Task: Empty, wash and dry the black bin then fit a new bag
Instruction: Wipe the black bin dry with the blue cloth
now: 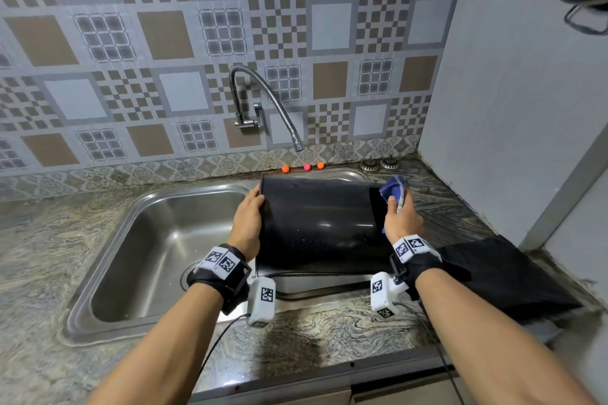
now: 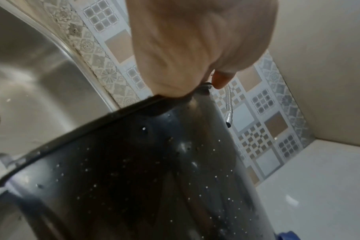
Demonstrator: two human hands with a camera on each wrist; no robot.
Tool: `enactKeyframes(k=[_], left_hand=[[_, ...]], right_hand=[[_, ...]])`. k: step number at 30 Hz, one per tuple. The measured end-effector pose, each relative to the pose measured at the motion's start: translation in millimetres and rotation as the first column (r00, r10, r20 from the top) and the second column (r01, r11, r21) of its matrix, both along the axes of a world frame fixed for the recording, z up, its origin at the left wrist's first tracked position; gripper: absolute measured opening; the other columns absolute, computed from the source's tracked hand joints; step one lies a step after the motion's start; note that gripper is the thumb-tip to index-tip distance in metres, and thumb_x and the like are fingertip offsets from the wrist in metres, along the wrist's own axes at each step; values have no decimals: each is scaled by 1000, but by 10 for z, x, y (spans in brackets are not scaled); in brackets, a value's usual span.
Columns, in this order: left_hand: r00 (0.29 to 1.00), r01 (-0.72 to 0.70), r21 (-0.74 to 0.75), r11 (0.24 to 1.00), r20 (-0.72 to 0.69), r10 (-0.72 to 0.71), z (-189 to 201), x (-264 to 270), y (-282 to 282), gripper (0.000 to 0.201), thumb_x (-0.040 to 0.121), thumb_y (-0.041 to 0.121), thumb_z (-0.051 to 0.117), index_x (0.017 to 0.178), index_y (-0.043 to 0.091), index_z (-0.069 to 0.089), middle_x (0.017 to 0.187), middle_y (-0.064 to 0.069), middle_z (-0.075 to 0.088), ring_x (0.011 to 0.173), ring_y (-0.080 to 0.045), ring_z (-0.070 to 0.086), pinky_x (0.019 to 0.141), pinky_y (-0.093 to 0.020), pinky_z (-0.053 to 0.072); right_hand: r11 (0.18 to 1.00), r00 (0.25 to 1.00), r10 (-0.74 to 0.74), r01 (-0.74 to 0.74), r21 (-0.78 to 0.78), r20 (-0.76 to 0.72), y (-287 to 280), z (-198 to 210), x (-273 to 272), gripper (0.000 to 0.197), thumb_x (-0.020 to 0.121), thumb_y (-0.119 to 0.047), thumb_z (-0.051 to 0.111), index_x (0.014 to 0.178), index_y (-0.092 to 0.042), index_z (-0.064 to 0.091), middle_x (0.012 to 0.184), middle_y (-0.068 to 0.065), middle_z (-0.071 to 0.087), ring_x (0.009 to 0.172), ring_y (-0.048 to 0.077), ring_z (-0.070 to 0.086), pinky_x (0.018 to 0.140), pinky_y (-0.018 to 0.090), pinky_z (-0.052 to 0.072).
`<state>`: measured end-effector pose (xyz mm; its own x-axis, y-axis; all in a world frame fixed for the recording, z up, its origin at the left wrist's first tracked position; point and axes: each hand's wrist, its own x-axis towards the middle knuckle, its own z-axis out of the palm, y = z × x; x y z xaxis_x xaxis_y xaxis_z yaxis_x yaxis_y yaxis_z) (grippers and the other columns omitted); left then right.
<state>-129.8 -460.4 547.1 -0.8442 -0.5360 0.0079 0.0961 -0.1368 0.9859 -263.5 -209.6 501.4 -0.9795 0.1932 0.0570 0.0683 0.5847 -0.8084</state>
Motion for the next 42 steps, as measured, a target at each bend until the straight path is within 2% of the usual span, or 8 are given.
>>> enactKeyframes(k=[4,8,15,20,28,30,36,42], left_hand=[[1000,-17,48,999,-20,18,9,-43,31,33,100,2,39,106,17,68,101,-5,74,96,-20,66,88,-33,54],[999,-29,80,996,-25,31,-39,-138,67,27,102,5,40,111,7,65,114,-18,68,108,-31,61,100,-42,49],[1000,-21,195,981,1,21,172,-221,87,26,104,7,37,109,0,62,103,-20,69,94,-32,66,92,-45,52],[998,-63,231,971,42,54,149,-231,71,22,104,8,36,101,4,58,92,-17,67,84,-30,65,89,-47,52],[988,-153,256,955,57,143,24,-250,-84,21,101,5,43,96,8,63,97,-16,65,95,-28,59,104,-54,44],[988,-151,269,951,70,137,-2,-272,-115,20,100,7,46,111,0,62,106,-18,65,99,-29,60,105,-56,43],[989,-138,261,955,85,120,64,-264,-105,20,100,8,47,84,13,58,81,-8,62,74,-20,59,87,-46,52],[989,-105,291,951,133,69,48,-342,-166,34,76,8,49,107,5,62,101,-17,61,87,-29,61,88,-50,54]], right_hand=[[997,973,-81,78,-25,-218,-126,200,80,47,101,-41,36,147,-32,33,129,16,59,111,38,59,89,45,49],[968,770,207,-72,239,-604,-436,269,283,56,93,-26,53,146,-30,35,146,8,47,128,33,49,101,51,45],[591,426,786,-310,745,-447,-858,-100,821,59,93,-38,45,150,-35,30,161,0,19,150,30,11,118,53,16],[585,541,744,-247,772,-391,-818,-181,753,57,97,-48,39,151,-40,23,162,-2,17,150,30,12,119,52,15],[848,931,256,-88,522,-260,-156,-245,315,51,99,-46,35,149,-34,30,158,6,28,146,35,22,116,54,23],[900,961,173,-66,432,-214,0,-236,244,51,100,-44,38,148,-29,32,156,10,29,143,37,26,114,52,27],[989,999,-37,38,-146,7,165,-122,261,51,101,-43,36,139,-10,43,130,22,58,116,41,55,94,42,42],[989,997,-72,73,-127,11,124,-36,236,44,101,-41,38,127,-7,50,122,24,61,111,43,56,89,42,43]])
